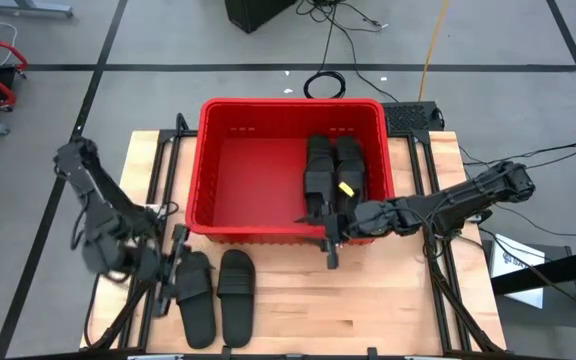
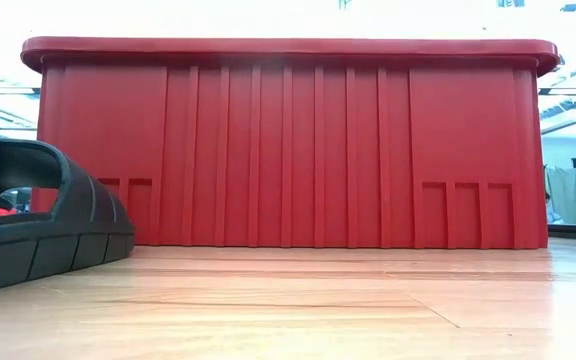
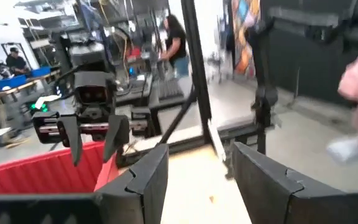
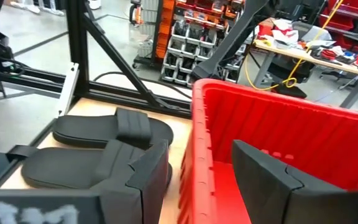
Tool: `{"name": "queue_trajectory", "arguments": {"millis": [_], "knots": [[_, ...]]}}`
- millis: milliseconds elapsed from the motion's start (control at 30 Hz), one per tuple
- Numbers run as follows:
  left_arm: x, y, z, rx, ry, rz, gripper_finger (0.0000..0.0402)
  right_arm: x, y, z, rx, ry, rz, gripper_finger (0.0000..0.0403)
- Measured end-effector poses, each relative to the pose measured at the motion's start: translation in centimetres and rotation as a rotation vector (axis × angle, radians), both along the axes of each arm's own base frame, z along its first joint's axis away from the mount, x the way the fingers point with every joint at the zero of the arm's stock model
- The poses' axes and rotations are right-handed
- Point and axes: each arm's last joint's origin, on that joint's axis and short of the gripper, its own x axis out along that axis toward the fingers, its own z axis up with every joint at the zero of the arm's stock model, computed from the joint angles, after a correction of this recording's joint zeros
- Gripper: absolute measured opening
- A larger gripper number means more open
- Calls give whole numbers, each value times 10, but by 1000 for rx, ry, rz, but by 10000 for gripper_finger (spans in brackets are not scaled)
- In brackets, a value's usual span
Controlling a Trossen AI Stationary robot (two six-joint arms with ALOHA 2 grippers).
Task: Pick and place slides into bin
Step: Put the black slide into the red bin
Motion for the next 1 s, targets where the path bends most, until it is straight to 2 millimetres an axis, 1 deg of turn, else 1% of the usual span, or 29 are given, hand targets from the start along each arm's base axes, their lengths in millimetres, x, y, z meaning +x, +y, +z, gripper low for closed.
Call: {"name": "queue_trajectory", "arguments": {"millis": [200,367,500,600,733,867,1000], "knots": [[4,-48,22,158,104,36,179,-2,8,0,8,-2,24,166],[6,-90,31,320,150,128,179,-3,11,1,8,-7,33,166],[8,-120,35,380,185,130,179,-3,10,2,9,-17,33,167],[10,-137,27,418,214,156,179,-3,10,2,7,-17,33,166],[15,-154,9,451,273,187,179,-3,10,2,-8,-18,36,167],[19,-163,-8,452,325,212,179,-2,10,2,-13,-19,37,165],[18,-163,-26,449,415,220,179,-2,10,2,-14,-19,37,165]]}}
